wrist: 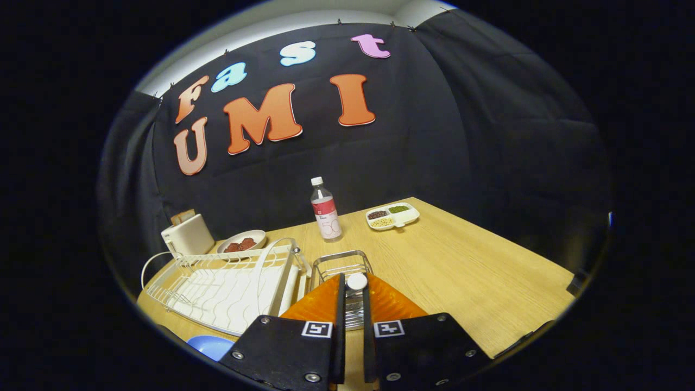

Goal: Take the plate from the dish rack, then take the spoon from the basket and place it into the plate.

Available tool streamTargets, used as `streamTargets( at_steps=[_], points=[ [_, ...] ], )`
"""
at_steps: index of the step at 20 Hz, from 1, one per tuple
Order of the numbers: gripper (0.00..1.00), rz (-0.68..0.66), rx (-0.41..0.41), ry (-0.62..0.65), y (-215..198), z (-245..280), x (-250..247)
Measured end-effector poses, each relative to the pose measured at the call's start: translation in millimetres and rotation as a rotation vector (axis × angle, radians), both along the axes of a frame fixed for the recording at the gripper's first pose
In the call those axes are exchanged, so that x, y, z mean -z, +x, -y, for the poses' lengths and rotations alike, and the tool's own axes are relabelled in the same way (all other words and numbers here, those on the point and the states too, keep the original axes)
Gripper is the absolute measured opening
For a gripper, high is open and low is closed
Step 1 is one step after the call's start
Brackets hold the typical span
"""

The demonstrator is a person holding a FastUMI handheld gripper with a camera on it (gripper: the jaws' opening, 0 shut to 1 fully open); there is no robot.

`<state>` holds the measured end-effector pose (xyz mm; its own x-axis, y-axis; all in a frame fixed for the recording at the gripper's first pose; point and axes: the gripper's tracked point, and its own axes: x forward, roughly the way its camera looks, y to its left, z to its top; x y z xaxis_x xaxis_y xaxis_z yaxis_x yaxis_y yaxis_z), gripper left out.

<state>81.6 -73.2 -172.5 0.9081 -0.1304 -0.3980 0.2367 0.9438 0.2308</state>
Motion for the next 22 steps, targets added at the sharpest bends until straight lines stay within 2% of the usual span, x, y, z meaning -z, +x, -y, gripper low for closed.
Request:
streamTargets(
  at_steps=[3,9,13,17,22],
  points=[
    [0.07,0.016,-0.012,0.043,-1,-6,-6],
    [0.07,0.086,0.025,0.005,-8,5,-37],
    [0.07,0.126,0.021,0.004,-23,6,-66],
    [0.07,0.175,-0.015,0.024,-38,-2,-93],
    [0.07,0.213,-0.12,0.076,-61,-31,-114]
  ],
)
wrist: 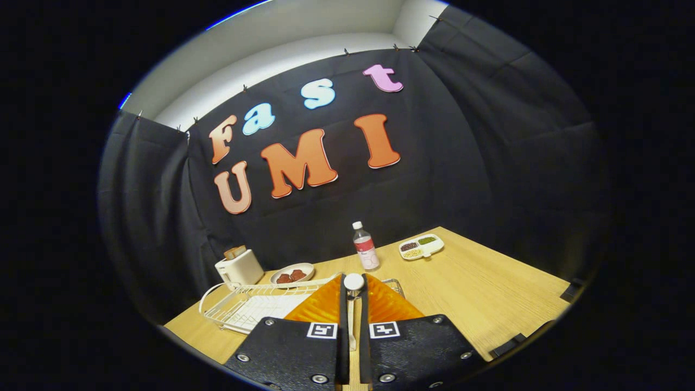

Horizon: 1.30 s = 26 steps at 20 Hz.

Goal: Take the plate from the dish rack, then take the spoon from the basket and place it into the plate.

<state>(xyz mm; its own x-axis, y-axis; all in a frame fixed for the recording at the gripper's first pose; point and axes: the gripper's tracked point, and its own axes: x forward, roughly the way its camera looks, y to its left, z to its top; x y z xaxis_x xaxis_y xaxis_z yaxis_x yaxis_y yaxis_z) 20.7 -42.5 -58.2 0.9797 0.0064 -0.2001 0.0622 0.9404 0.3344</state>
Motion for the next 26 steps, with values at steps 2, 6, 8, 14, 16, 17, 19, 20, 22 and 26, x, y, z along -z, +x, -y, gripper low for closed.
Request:
streamTargets(
  at_steps=[2,6,8,14,16,17,19,20,22,26],
  points=[
    [0.07,0.01,-0.046,0.021,-9,-14,-8],
    [0.07,0.028,-0.151,0.0,-26,-45,-13],
    [0.07,0.04,-0.197,-0.019,-31,-63,-12],
    [0.07,0.011,-0.319,-0.018,-48,-98,13],
    [0.07,-0.016,-0.343,-0.025,-52,-103,27],
    [0.07,-0.028,-0.357,-0.025,-56,-105,33],
    [0.07,-0.049,-0.392,-0.013,-63,-114,43],
    [0.07,-0.058,-0.404,-0.006,-65,-117,48],
    [0.07,-0.084,-0.422,0.001,-69,-120,62],
    [0.07,-0.128,-0.442,0.001,-78,-126,84]
  ],
)
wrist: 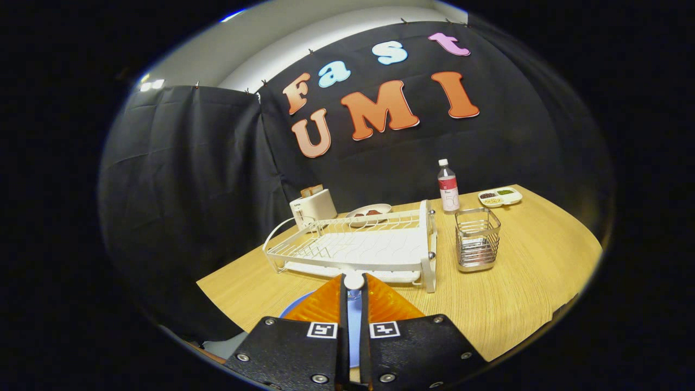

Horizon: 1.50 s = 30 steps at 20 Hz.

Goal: Take the plate from the dish rack, then take the spoon from the basket and place it into the plate.

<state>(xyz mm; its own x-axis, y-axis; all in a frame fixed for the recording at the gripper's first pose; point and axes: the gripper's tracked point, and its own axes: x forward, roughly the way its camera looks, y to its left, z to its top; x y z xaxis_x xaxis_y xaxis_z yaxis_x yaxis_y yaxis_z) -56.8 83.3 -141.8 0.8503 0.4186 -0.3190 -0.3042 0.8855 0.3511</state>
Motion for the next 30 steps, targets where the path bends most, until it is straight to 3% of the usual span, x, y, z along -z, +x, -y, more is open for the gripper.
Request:
streamTargets(
  at_steps=[16,21,27,30],
  points=[
    [0.09,-0.11,-0.063,0.023,-25,-8,42],
    [0.16,-0.166,-0.08,-0.008,-27,-16,57],
    [0.52,-0.08,-0.026,0.052,-11,-10,21],
    [0.63,0.002,0.026,0.046,2,-1,-7]
  ],
)
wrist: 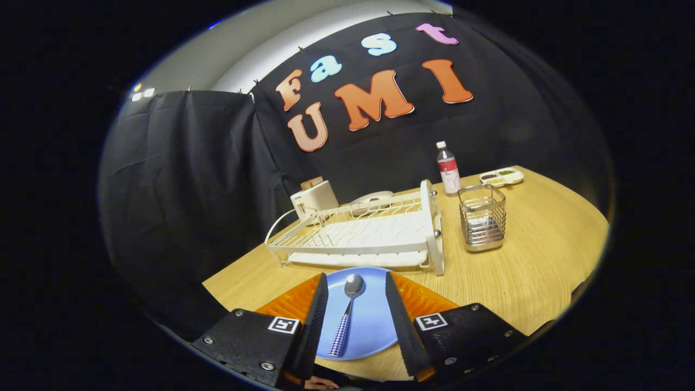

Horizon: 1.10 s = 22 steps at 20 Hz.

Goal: Take the plate from the dish rack, then take the spoon from the basket and place it into the plate.

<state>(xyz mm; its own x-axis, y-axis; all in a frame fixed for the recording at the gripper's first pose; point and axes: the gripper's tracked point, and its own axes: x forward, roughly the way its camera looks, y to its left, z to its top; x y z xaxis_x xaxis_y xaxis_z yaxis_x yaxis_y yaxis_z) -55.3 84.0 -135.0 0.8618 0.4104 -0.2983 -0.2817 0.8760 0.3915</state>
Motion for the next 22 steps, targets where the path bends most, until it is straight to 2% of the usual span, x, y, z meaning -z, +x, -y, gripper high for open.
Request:
streamTargets(
  at_steps=[5,9,12,15,20,22],
  points=[
    [0.8,0.153,0.063,-0.049,14,10,-54],
    [0.88,0.28,0.153,-0.131,20,24,-95],
    [0.91,0.342,0.217,-0.199,20,35,-118],
    [0.92,0.389,0.245,-0.241,15,39,-140],
    [0.92,0.459,0.268,-0.254,17,38,-177],
    [0.93,0.476,0.304,-0.258,19,45,-188]
  ],
)
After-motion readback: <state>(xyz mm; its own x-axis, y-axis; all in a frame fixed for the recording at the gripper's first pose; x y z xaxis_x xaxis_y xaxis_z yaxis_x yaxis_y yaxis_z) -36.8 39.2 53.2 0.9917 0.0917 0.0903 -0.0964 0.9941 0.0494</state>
